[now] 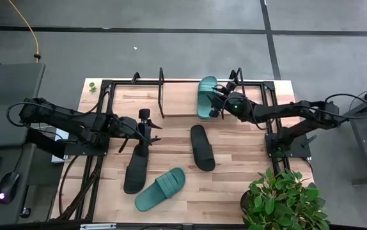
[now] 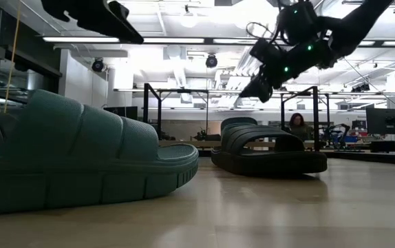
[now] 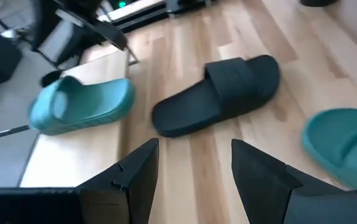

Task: Pick and place slides into the shelf
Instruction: Put the green slide on the shelf

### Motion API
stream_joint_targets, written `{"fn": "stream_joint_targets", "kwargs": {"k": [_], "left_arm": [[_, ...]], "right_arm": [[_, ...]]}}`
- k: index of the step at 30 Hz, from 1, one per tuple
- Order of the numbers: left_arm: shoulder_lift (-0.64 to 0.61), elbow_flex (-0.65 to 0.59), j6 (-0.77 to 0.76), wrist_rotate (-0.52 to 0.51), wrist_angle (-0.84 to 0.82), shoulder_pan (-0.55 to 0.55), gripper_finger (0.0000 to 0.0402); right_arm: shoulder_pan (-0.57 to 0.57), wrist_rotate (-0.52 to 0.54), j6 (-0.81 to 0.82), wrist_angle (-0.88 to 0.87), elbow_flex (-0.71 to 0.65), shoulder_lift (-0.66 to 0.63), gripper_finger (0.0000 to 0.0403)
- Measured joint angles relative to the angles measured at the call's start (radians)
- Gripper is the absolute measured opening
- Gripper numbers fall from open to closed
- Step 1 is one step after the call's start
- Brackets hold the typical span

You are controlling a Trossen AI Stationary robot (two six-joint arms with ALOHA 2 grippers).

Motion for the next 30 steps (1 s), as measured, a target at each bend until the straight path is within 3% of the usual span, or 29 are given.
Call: {"fn": "stream_joint_targets", "kwargs": {"k": [9,17,25,30], "left_arm": [[0.0,0.0,0.0,0.1,-0.069,-0.007,0.0184],[0.0,0.0,0.03,0.106,-0.108,-0.152,0.0184],[0.011,0.0,0.052,0.002,-0.107,-0.308,0.0184],[0.051,0.0,0.052,-0.032,-0.106,-0.375,0.0184]], "right_arm": [[0.043,-0.001,0.003,0.002,0.0,-0.034,0.0191],[0.044,-0.003,0.029,0.002,0.0,-0.034,0.0191],[0.045,-0.006,0.087,-0.001,0.02,-0.034,0.0191],[0.059,-0.064,0.184,-0.017,0.056,-0.034,0.0191]]}}
